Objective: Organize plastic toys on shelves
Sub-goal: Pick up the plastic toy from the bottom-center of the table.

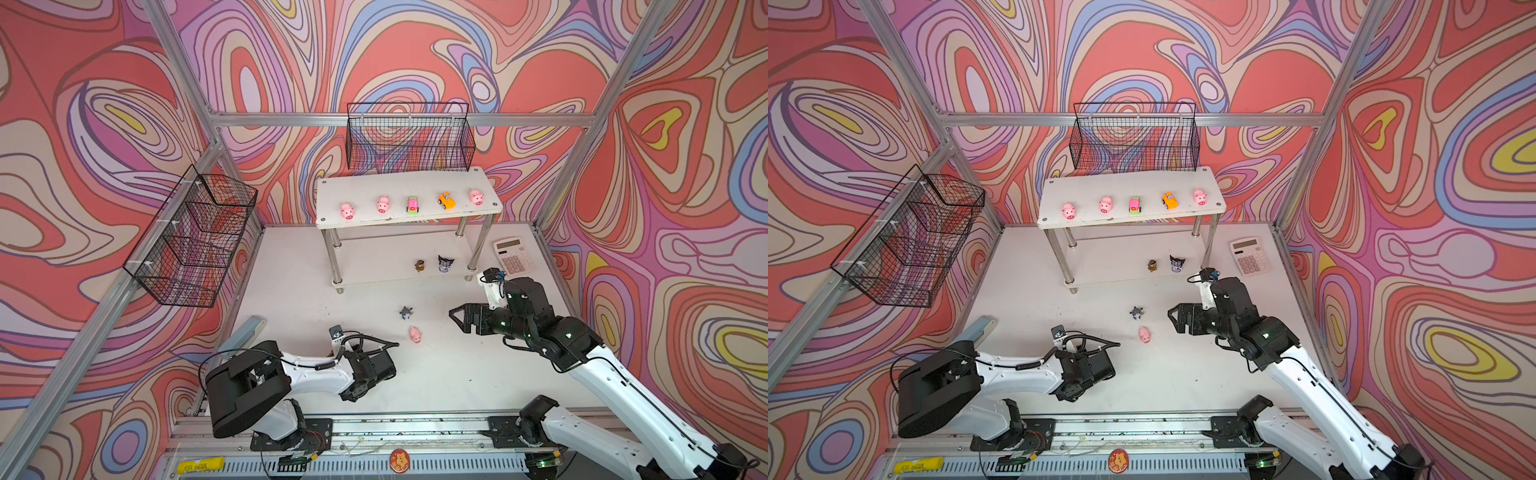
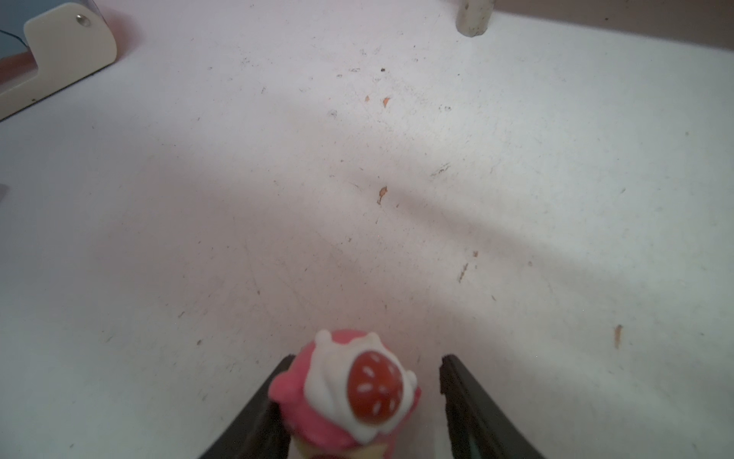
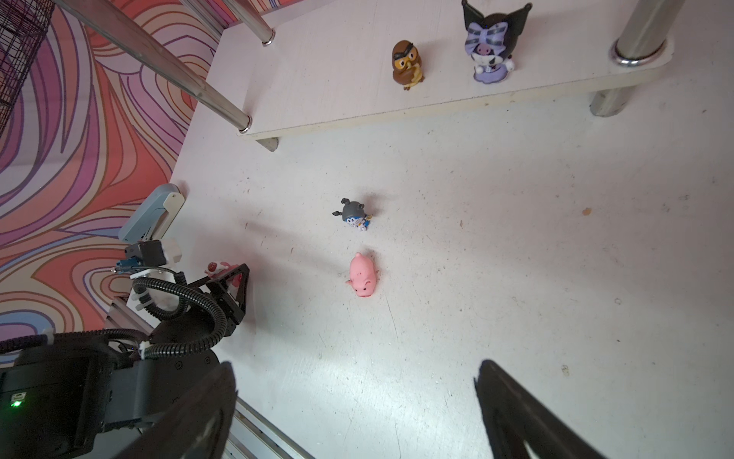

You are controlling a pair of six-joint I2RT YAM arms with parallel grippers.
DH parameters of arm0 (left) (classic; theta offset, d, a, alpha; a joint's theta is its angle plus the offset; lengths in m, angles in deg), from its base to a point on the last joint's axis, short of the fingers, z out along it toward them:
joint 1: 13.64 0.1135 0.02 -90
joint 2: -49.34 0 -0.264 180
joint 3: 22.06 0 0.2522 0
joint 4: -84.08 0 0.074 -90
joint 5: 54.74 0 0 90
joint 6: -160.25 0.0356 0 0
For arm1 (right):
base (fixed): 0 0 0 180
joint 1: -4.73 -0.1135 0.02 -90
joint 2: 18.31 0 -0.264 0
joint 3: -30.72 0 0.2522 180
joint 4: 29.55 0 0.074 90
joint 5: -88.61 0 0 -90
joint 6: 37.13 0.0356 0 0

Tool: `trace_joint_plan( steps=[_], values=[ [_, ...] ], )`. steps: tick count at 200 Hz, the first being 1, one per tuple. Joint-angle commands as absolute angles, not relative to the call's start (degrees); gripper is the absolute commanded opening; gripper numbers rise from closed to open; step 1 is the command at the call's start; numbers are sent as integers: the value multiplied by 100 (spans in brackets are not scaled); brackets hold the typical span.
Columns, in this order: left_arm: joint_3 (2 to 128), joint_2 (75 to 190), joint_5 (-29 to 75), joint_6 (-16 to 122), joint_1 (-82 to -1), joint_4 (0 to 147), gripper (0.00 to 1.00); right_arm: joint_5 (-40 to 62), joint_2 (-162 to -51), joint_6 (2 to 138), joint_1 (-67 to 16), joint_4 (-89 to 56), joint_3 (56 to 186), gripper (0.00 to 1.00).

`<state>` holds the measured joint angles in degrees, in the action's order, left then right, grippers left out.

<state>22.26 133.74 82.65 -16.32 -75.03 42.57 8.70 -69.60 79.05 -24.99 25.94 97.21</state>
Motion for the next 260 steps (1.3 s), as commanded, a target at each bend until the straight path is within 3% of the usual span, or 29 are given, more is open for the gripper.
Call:
trace_joint_plan(
  steps=[1, 20, 45, 100, 199, 260],
  values=[
    [2176, 13328, 8457, -1602, -7456, 4281, 60, 766, -6929, 7861, -2524, 2734, 9884, 98],
    [1961, 13297, 8484, -1584, -7438, 4289, 60, 749, -6907, 7861, -2524, 2747, 9870, 99],
    [1938, 13275, 8487, -1535, -7420, 4303, 49, 754, -6904, 7855, -2524, 2761, 9871, 98],
    [1969, 13161, 8543, -1427, -7411, 4230, 48, 753, -6870, 7880, -2524, 2777, 9854, 98],
    [2063, 12986, 8684, -1186, -7406, 4096, 35, 730, -6885, 7908, -2527, 2785, 9876, 98],
    [2316, 12788, 8704, -801, -7407, 4195, 32, 681, -6876, 7901, -2525, 2800, 9880, 98]
  ],
)
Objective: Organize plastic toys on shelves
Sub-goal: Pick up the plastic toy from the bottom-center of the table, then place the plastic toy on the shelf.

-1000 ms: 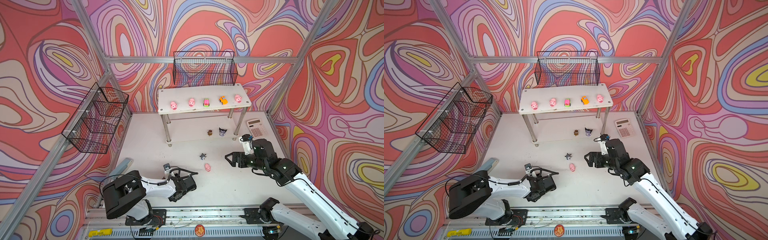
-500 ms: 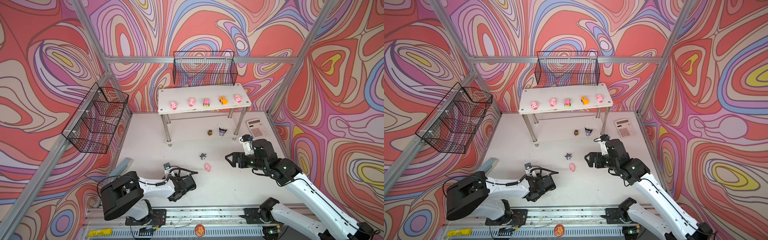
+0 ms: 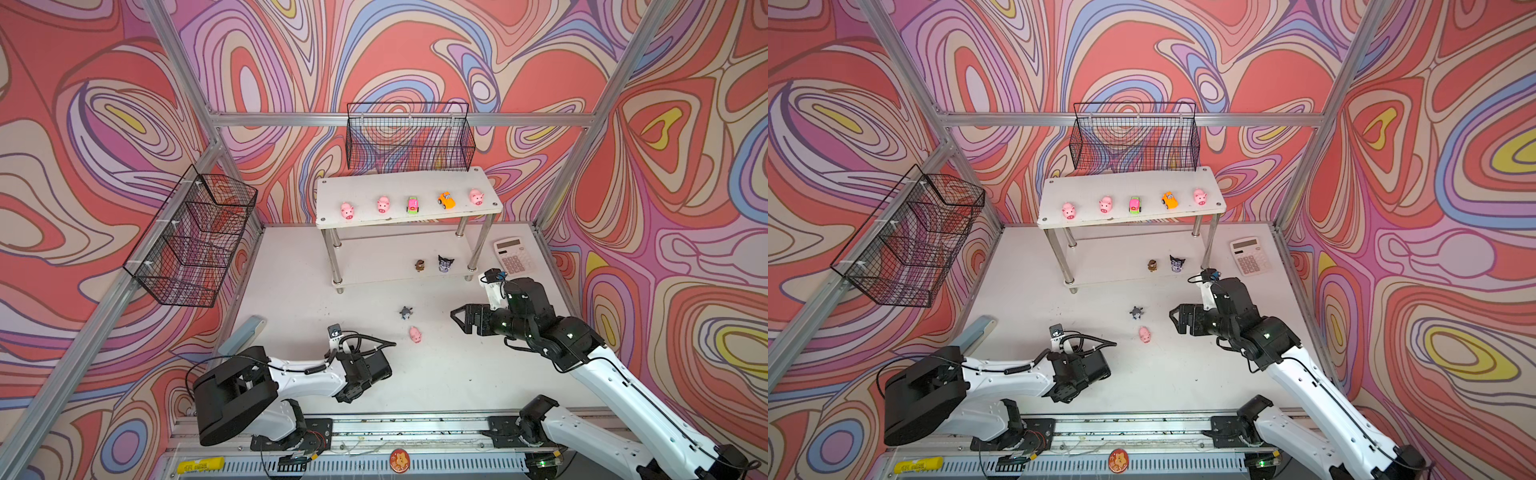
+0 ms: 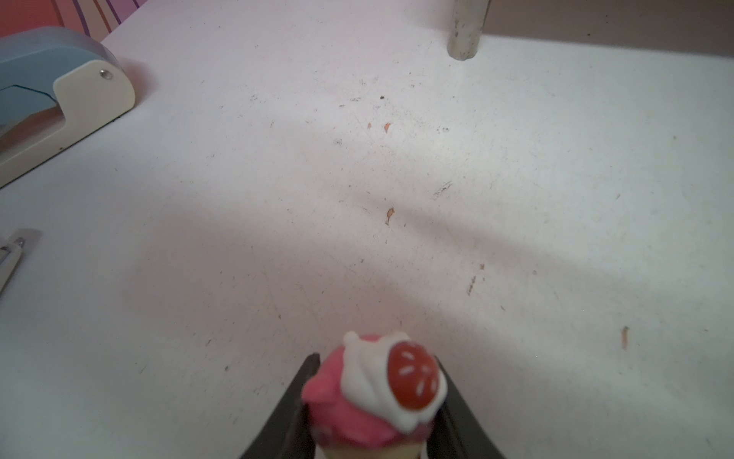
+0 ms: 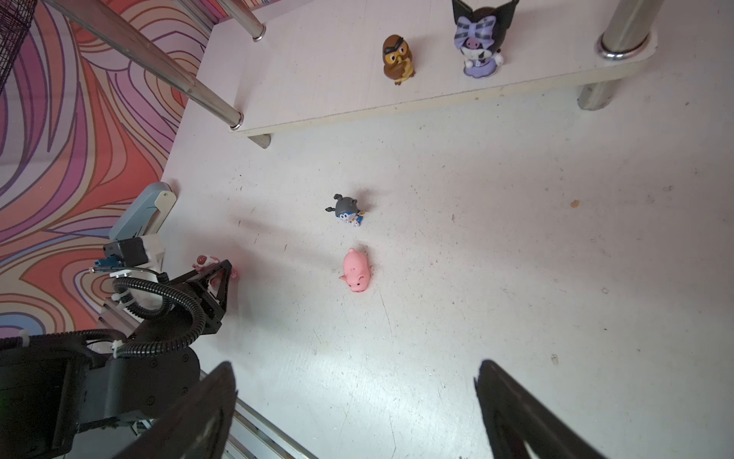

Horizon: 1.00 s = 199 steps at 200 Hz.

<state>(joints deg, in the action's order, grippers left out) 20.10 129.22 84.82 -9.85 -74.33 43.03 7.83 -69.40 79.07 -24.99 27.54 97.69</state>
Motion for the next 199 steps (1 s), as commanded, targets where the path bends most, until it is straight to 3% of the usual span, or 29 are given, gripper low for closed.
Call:
trace_joint_plan(
  steps=[1, 93, 199],
  values=[
    [2321, 12781, 8703, -786, -7405, 4194, 32, 684, -6876, 7904, -2525, 2803, 9880, 98],
    [3428, 12542, 8832, 458, -7320, 4170, 31, 643, -6670, 7897, -2526, 2805, 9726, 98],
    [5041, 13849, 8042, 2353, -6592, 5446, 31, 507, -6350, 7981, -2529, 2988, 9599, 98]
  ],
)
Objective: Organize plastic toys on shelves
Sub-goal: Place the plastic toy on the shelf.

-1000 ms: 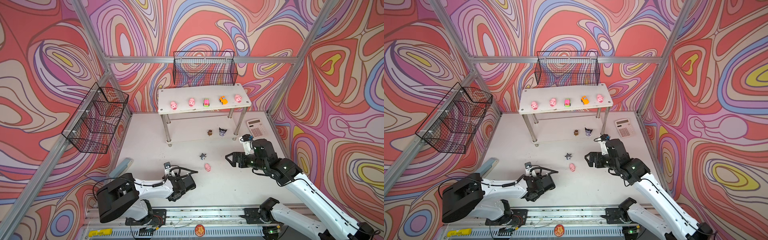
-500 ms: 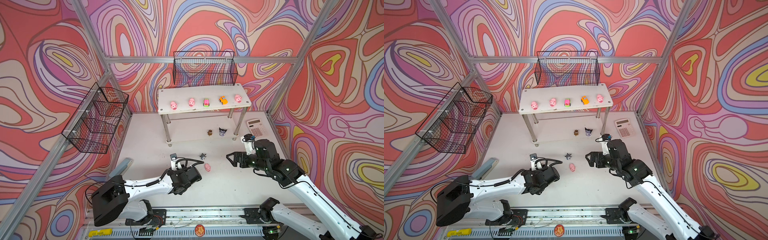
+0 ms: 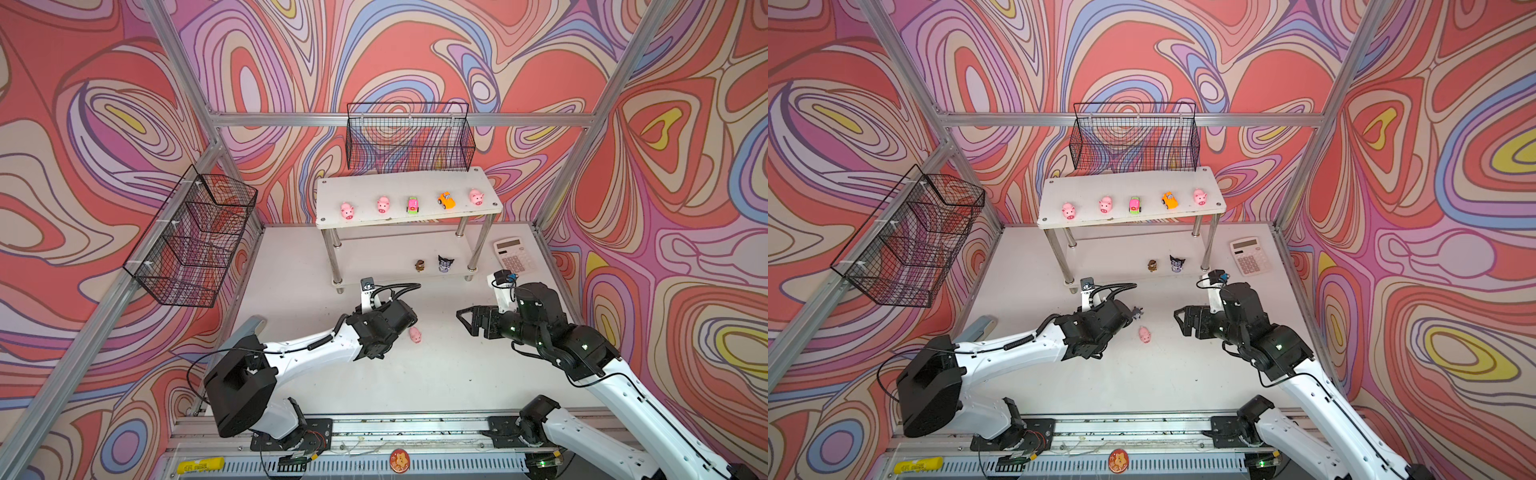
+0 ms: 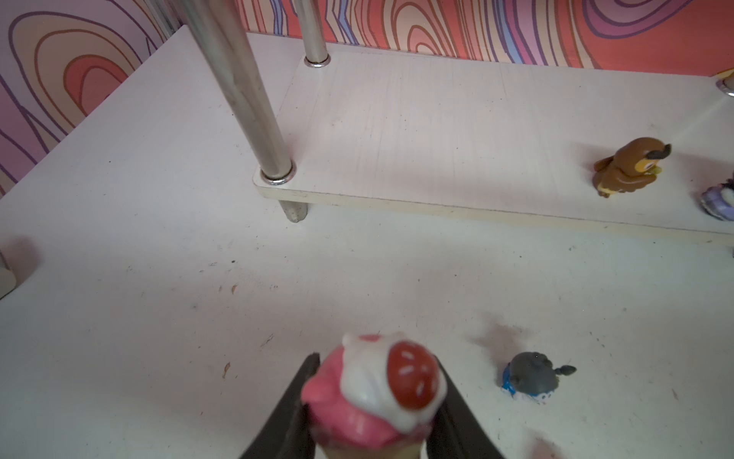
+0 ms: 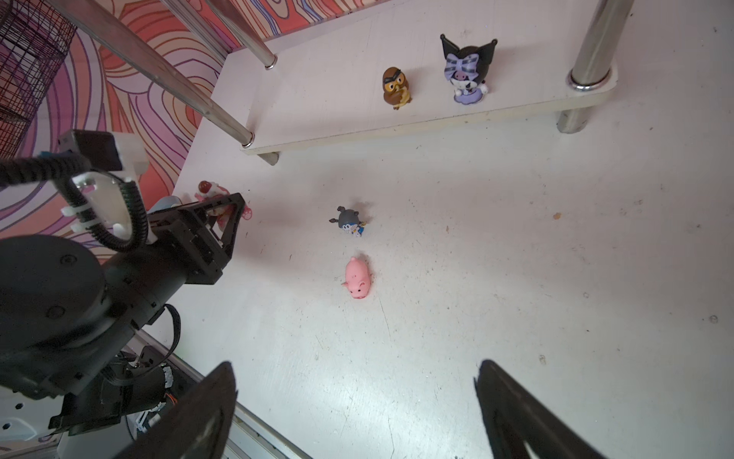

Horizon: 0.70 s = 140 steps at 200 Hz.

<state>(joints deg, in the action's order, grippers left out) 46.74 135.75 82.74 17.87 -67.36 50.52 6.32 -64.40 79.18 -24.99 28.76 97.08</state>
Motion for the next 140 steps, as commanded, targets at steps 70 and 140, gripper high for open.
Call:
trace_joint_plan(
  steps=[70, 140],
  values=[
    [5744, 14710, 7441, 2963, -6057, 6162, 30, 386, -6315, 8082, -2528, 3104, 9633, 98],
    [6352, 15557, 7141, 3381, -5775, 6747, 30, 127, -6428, 8094, -2531, 3334, 9813, 98]
  ],
)
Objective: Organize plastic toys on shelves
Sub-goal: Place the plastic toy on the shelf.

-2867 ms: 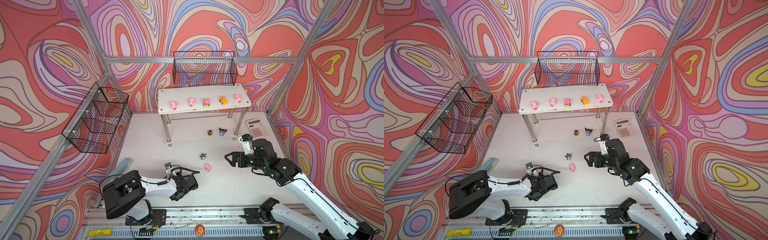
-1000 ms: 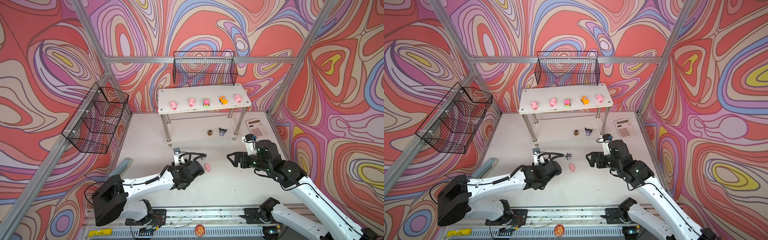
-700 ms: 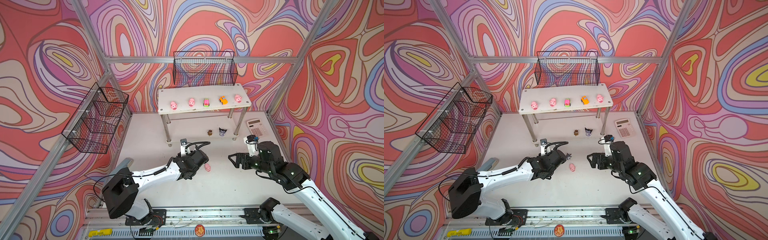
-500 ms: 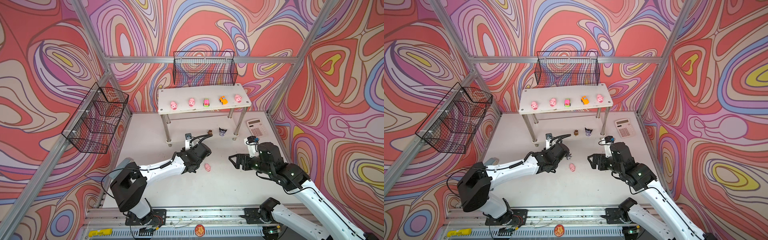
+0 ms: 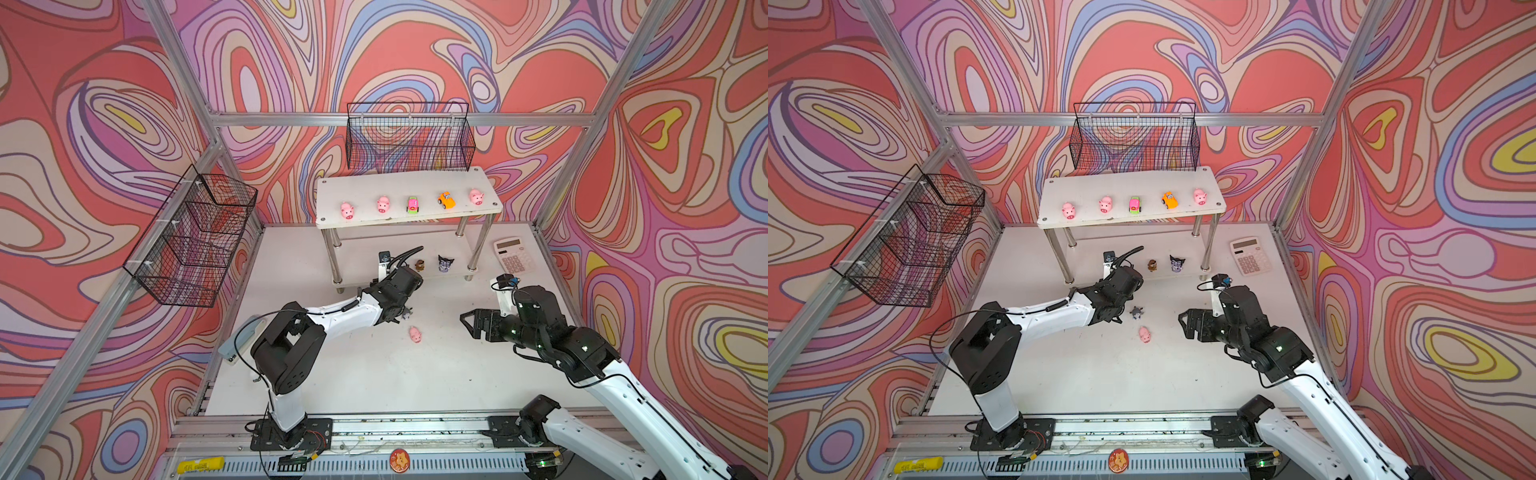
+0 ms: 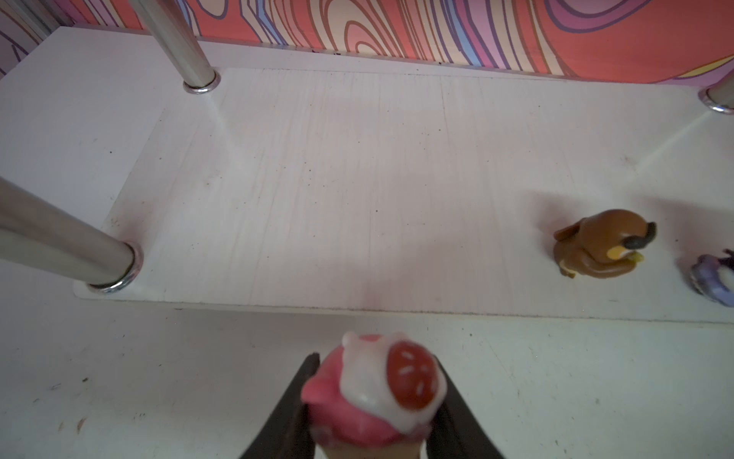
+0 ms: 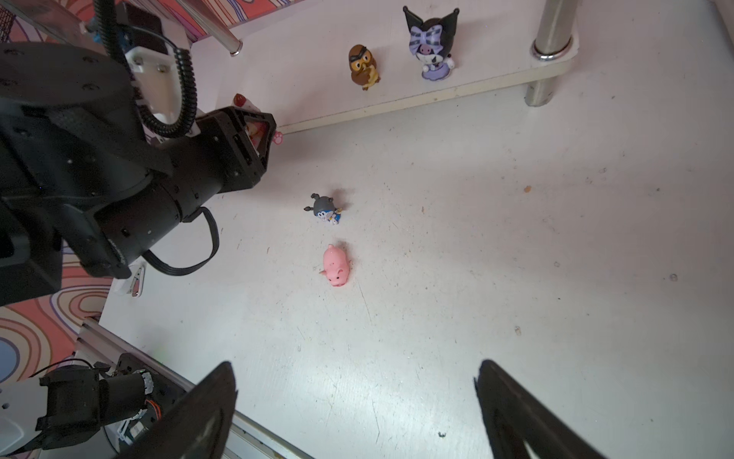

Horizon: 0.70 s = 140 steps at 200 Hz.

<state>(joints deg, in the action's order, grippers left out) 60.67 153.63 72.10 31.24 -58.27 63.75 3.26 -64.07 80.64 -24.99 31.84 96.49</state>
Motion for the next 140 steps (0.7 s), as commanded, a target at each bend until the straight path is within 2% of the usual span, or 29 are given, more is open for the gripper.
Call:
trace_joint_plan(
  steps=[1, 140],
  values=[
    [6364, 15572, 7140, 3388, -5776, 6753, 30, 130, -6428, 8097, -2528, 3338, 9811, 98],
    [6970, 16277, 6934, 3756, -5548, 7110, 30, -76, -6574, 8012, -2529, 3376, 9832, 98]
  ],
)
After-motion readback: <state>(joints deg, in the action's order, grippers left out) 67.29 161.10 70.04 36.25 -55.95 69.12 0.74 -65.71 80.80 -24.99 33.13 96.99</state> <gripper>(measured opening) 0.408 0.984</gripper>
